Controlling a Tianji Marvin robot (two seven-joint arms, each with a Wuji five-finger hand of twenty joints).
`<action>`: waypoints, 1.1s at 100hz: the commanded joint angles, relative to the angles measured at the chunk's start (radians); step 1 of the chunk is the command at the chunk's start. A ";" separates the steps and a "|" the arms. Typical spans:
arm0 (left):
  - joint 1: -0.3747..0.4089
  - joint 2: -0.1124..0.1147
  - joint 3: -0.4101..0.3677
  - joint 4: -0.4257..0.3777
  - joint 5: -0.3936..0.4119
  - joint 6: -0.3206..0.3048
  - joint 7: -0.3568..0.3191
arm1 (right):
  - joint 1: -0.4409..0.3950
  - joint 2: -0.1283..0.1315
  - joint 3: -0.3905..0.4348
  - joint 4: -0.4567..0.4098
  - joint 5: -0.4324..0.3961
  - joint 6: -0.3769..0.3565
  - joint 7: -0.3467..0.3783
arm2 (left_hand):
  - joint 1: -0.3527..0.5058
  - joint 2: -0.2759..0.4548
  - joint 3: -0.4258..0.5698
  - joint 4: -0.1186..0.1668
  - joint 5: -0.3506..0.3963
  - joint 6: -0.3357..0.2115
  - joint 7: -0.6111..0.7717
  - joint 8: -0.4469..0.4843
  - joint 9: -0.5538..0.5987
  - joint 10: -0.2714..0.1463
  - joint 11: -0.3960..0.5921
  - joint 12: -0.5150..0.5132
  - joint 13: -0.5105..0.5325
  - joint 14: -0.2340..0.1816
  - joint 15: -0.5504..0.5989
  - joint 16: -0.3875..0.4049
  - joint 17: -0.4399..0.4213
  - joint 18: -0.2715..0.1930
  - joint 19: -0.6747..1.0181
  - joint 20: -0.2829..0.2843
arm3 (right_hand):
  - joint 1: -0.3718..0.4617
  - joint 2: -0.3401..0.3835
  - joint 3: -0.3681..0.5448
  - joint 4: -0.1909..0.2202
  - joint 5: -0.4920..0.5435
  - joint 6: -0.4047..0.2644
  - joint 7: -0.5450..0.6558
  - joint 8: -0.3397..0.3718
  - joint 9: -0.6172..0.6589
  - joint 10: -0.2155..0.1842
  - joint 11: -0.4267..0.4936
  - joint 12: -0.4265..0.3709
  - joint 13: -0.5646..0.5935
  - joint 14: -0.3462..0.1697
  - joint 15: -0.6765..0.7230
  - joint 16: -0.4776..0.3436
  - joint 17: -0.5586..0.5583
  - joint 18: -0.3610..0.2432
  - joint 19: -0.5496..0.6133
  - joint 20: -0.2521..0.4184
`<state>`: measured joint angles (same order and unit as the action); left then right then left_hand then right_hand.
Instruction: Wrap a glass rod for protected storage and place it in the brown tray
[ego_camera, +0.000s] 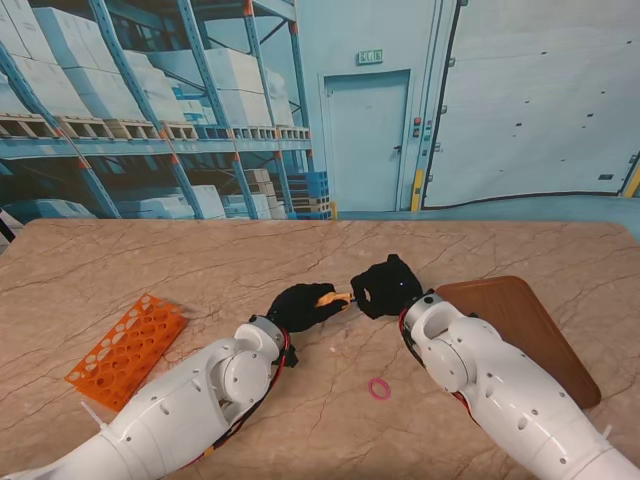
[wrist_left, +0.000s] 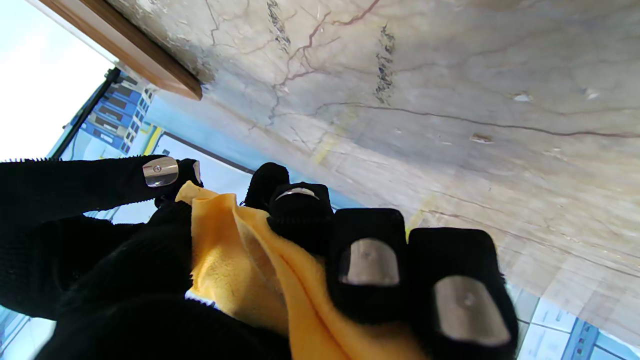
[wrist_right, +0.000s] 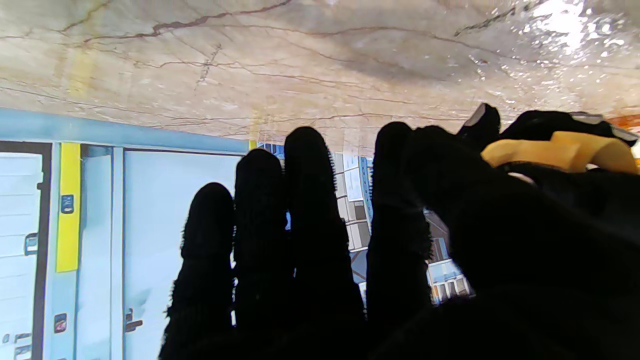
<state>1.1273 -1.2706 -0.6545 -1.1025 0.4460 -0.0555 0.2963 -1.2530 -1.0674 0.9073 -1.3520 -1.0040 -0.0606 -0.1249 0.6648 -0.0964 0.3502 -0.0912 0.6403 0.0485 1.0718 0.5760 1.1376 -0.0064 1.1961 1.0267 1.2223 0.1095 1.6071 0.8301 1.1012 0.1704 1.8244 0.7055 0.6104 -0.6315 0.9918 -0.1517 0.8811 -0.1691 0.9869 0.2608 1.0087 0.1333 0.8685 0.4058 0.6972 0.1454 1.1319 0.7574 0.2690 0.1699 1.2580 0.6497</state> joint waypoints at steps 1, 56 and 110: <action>0.003 -0.005 -0.001 -0.015 -0.004 0.009 -0.013 | 0.004 -0.002 -0.010 -0.012 -0.005 -0.009 0.008 | 0.041 -0.030 0.015 -0.006 0.004 0.006 0.071 0.043 0.037 -0.032 0.045 -0.008 0.047 0.088 -0.027 -0.025 -0.017 0.029 0.262 -0.119 | 0.032 -0.022 0.033 -0.036 0.052 -0.010 0.016 -0.021 0.049 0.009 -0.009 -0.019 0.017 -0.010 -0.002 -0.002 -0.003 0.020 -0.008 0.022; 0.024 0.001 -0.015 -0.103 -0.077 0.133 -0.099 | 0.032 -0.005 -0.053 -0.008 0.030 0.018 0.062 | 0.225 -0.243 0.165 -0.086 0.030 0.009 0.048 -0.099 0.016 0.144 -0.359 -0.420 -0.085 0.277 -0.489 -0.193 -0.210 0.343 -0.158 -0.208 | 0.032 -0.043 0.059 -0.059 0.087 0.035 0.022 -0.070 0.117 0.027 -0.035 -0.046 0.065 0.001 -0.012 -0.008 0.002 0.031 -0.015 0.024; 0.041 -0.016 -0.031 -0.136 -0.149 0.211 -0.102 | 0.038 -0.007 -0.067 -0.010 0.048 0.028 0.078 | 0.171 -0.231 0.152 -0.084 0.084 -0.056 0.017 -0.113 0.110 0.139 -0.261 -0.402 0.007 0.269 -0.325 -0.191 -0.107 0.301 -0.056 -0.159 | 0.033 -0.045 0.057 -0.055 0.087 0.035 0.024 -0.066 0.114 0.033 -0.029 -0.039 0.059 0.006 -0.005 0.000 -0.002 0.034 -0.022 0.023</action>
<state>1.1598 -1.2740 -0.6825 -1.2247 0.3017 0.1439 0.1911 -1.2130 -1.0680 0.8463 -1.3528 -0.9578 -0.0330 -0.0537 0.8469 -0.3340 0.4886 -0.1654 0.6929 0.0512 1.0829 0.4710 1.1950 0.1727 0.8430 0.5890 1.1600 0.3865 1.1759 0.6122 0.9167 0.5146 1.6310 0.5541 0.6102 -0.6526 1.0160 -0.1742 0.9322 -0.0976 0.9877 0.1997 1.0998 0.1324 0.8282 0.3608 0.7542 0.1527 1.1206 0.7548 0.2691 0.1823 1.2478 0.6505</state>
